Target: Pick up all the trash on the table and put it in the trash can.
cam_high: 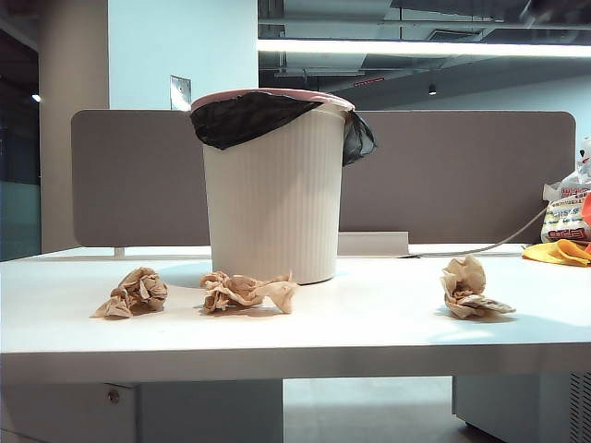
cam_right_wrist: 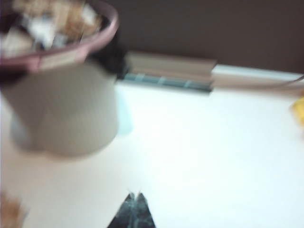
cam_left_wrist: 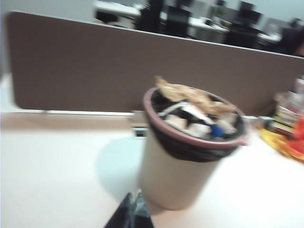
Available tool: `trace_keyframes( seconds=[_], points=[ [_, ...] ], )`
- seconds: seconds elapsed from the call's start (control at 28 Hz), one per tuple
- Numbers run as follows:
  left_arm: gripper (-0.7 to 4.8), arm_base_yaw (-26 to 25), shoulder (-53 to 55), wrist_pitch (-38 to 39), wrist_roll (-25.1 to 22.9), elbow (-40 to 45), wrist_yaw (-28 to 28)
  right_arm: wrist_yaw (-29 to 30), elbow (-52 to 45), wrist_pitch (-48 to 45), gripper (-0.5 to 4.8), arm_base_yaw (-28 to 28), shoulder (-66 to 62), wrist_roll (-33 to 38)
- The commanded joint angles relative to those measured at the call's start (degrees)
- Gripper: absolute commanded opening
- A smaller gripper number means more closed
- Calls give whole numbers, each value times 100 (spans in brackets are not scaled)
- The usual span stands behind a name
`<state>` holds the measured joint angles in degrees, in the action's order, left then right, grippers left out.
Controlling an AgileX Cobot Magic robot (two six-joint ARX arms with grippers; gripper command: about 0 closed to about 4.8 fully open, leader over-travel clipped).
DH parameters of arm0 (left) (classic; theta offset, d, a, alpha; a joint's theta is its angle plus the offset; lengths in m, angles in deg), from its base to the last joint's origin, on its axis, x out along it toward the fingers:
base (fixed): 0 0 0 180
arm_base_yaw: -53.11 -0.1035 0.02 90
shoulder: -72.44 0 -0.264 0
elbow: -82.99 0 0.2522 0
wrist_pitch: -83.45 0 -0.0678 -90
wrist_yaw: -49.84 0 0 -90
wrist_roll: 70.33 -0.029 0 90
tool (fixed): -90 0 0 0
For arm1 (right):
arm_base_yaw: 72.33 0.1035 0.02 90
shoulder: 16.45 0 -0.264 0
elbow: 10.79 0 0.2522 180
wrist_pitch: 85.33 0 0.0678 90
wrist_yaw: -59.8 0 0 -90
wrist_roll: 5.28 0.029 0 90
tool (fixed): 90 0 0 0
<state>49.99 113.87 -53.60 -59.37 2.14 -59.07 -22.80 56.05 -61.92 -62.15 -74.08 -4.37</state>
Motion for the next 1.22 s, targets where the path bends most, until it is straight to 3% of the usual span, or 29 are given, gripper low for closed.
trace_keyframes(
  seconds=[0.04, 0.21, 0.29, 0.5, 0.61, 0.72, 1.22],
  points=[
    [-5, 682, 334, 208, -46, -328, 229, 22, 26, 391, -2, 138, -363, -138],
    [-6, 1976, 638, 190, -90, -433, 1394, 0, 26, 691, 0, 227, -940, -136],
    [-5, 2396, 772, 188, -168, -428, 1598, 0, 26, 737, 13, 227, -1128, -136],
    [-5, 3449, 1416, 192, -369, -428, 2044, 4, 26, 682, 231, 240, -1727, -136],
    [-6, 3801, 1779, 195, -372, -428, 2096, 4, 26, 723, 339, 264, -2033, -136],
    [-6, 3969, 2107, 205, -391, -428, 2188, 26, 26, 721, 479, 267, -2302, -136],
    [-5, 4002, 2787, 396, -522, -420, 2002, 4, 28, 74, 479, 275, -3541, -157]
  ],
)
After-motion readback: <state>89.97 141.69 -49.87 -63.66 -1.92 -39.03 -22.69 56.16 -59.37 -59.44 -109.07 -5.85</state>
